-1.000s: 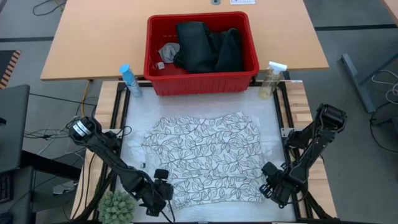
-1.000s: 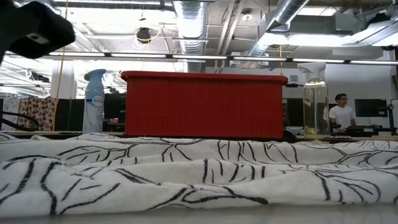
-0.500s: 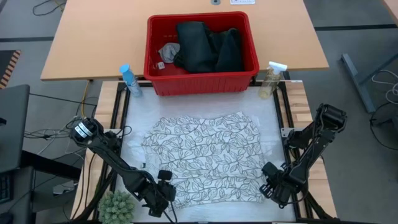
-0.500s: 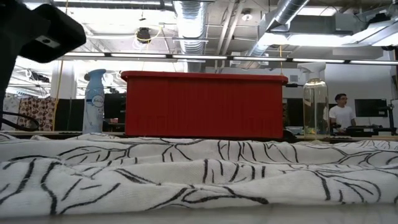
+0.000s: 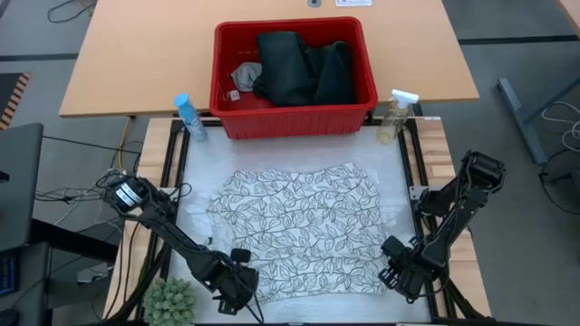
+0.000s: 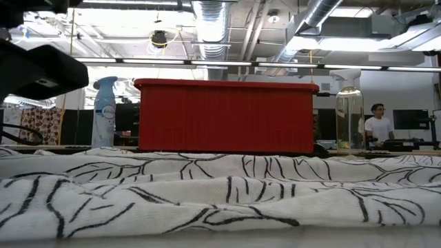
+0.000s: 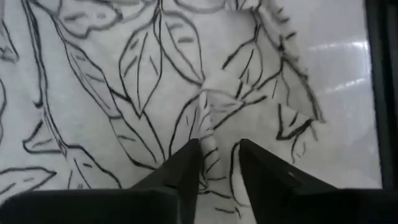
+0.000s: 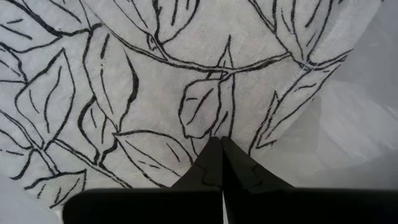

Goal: Fold laundry
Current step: Fold the white-patterned shirt

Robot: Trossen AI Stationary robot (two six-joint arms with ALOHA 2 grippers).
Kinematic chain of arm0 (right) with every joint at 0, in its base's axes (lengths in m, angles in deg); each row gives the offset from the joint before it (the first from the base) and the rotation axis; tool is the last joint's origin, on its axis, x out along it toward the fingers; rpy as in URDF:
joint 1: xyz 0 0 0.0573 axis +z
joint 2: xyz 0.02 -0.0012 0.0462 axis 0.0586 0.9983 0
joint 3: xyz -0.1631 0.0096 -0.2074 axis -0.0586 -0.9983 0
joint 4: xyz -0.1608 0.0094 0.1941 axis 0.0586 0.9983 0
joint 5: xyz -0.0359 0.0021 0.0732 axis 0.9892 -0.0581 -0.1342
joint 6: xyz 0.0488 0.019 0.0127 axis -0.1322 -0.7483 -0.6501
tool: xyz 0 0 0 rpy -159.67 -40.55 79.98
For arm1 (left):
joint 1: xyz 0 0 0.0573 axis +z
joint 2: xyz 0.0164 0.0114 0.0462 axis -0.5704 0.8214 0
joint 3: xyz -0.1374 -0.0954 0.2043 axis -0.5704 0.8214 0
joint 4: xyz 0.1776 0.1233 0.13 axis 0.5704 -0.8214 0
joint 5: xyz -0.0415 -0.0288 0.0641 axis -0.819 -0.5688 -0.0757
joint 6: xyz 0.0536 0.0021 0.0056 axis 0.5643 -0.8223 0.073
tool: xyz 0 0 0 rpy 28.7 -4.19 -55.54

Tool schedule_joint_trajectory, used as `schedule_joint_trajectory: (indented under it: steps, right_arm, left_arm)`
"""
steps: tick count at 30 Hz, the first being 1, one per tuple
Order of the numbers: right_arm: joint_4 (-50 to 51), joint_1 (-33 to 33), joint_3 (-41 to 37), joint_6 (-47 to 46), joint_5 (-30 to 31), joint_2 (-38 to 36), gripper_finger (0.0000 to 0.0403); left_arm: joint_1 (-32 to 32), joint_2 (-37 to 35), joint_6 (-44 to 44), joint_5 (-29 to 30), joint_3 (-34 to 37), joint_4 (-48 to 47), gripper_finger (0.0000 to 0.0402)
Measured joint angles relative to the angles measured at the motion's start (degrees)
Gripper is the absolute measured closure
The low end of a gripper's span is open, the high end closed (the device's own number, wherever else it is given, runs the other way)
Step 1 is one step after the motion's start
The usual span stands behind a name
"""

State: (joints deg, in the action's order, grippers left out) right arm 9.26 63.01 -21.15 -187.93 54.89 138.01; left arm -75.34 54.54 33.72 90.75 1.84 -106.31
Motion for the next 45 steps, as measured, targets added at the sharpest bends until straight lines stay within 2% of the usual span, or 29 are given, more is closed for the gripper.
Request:
schedule_joint_trajectory:
  steps: [6, 12, 18, 23, 27, 30, 32, 36, 41, 45]
  right_arm:
    - [-0.01, 0.00, 0.00, 0.56, -0.02, 0.00, 0.0384]
    - [0.04, 0.01, 0.00, 0.63, -0.02, 0.00, 0.0383]
    - [0.12, 0.01, 0.00, 0.76, -0.02, 0.00, 0.0383]
    - [0.13, 0.01, 0.00, 0.74, 0.00, 0.00, 0.0383]
    - [0.13, 0.00, 0.00, 0.73, 0.00, 0.00, 0.0383]
    - [0.11, -0.01, 0.00, 0.60, 0.00, 0.00, 0.0383]
    - [0.13, 0.01, 0.00, 0.58, 0.00, 0.00, 0.0383]
    - [0.13, 0.01, 0.00, 0.58, 0.00, 0.00, 0.0383]
    - [0.13, 0.01, 0.00, 0.58, 0.00, 0.00, 0.0383]
    - [0.15, 0.01, 0.00, 0.58, 0.02, 0.00, 0.0383]
  left_arm:
    - [1.44, -0.02, -2.90, -3.02, -0.01, -0.66, 0.0392]
    - [0.04, -0.35, -5.85, -5.26, -5.80, -7.97, 0.0400]
    - [-4.24, -0.37, -5.15, -11.54, -12.18, -11.94, 0.0401]
    - [-8.24, -0.37, -6.14, -12.42, -12.15, -12.48, 0.0401]
    - [-9.96, -0.37, -7.62, -7.41, -11.21, -16.58, 0.0401]
    - [-9.32, -0.37, -8.02, -10.40, -10.60, -17.82, 0.0400]
    - [-8.78, -0.37, -8.24, -13.89, -10.51, -17.83, 0.0392]
    - [-8.19, -0.37, -10.41, -17.00, -10.51, -16.36, 0.0354]
    - [-8.19, -0.37, -12.00, -18.27, -10.51, -12.17, 0.0288]
    - [-7.82, -0.37, -17.27, -16.47, -10.51, -13.53, 0.0239]
